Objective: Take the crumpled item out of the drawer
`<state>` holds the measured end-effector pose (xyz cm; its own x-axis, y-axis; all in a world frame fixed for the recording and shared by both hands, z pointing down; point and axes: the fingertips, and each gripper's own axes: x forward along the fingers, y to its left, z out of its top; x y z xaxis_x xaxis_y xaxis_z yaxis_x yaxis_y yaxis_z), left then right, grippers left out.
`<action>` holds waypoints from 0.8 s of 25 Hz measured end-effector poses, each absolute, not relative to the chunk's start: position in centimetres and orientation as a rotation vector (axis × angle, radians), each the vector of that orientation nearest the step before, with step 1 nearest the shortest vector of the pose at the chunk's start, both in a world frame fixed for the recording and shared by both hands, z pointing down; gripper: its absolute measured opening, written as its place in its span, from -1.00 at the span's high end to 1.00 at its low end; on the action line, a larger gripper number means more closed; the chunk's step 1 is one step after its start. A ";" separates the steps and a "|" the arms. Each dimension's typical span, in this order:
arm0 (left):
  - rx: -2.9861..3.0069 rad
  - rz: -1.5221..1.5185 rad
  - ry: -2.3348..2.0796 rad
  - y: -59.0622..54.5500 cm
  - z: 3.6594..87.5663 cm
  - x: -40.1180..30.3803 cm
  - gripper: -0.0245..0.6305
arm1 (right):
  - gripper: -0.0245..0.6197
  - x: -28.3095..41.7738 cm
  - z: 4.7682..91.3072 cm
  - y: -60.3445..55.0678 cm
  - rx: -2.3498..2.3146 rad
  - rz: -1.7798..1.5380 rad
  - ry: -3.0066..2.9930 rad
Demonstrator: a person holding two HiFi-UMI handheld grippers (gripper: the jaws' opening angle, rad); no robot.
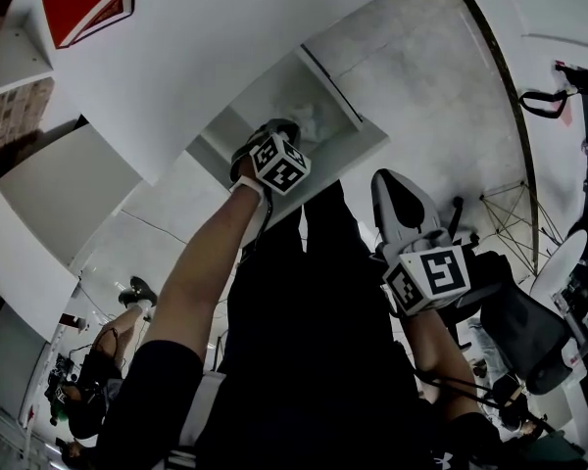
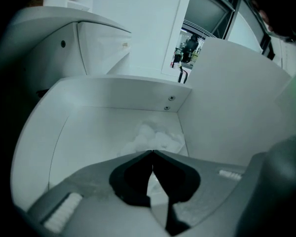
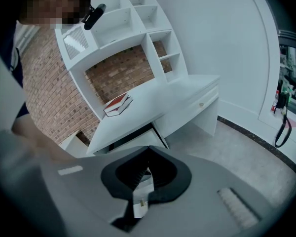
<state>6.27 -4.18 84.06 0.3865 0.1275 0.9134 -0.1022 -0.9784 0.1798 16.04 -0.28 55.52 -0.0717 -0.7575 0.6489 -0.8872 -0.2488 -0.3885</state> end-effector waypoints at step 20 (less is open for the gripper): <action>2.448 1.664 -0.046 -3.9 84.5 5.9 0.59 | 0.91 14.9 55.5 0.5 1.969 1.228 -1.853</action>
<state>5.90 -3.94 84.50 0.3725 0.0762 0.9249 -0.1268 -0.9831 0.1321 14.93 0.55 55.50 -0.1125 -0.7505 0.6513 -0.8921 -0.2123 -0.3987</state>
